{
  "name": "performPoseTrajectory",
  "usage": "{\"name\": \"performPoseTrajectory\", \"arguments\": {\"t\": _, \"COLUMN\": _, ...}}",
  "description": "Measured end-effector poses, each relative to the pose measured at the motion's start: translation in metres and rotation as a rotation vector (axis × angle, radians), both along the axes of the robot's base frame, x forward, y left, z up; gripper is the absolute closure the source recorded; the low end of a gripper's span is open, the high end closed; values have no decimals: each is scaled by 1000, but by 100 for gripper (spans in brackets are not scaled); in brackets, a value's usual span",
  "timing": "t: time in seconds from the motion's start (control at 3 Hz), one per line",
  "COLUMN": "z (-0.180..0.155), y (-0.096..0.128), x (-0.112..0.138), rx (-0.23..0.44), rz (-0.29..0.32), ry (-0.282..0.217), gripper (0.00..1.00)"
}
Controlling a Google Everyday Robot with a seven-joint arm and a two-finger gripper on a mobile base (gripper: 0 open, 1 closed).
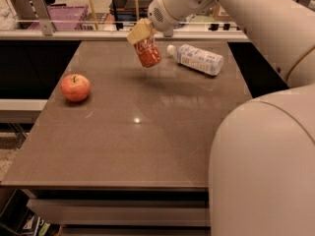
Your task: Knock coke can over
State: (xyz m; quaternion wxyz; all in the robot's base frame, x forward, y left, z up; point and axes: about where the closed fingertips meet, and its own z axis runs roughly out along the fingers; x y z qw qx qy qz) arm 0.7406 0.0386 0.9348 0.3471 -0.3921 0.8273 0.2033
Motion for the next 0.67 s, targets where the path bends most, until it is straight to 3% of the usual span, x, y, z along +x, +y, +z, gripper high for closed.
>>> {"name": "performPoseTrajectory", "arguments": {"t": 0.67, "z": -29, "y": 15, "x": -24, "rx": -31, "rz": 48, "ry": 111, "gripper": 100}}
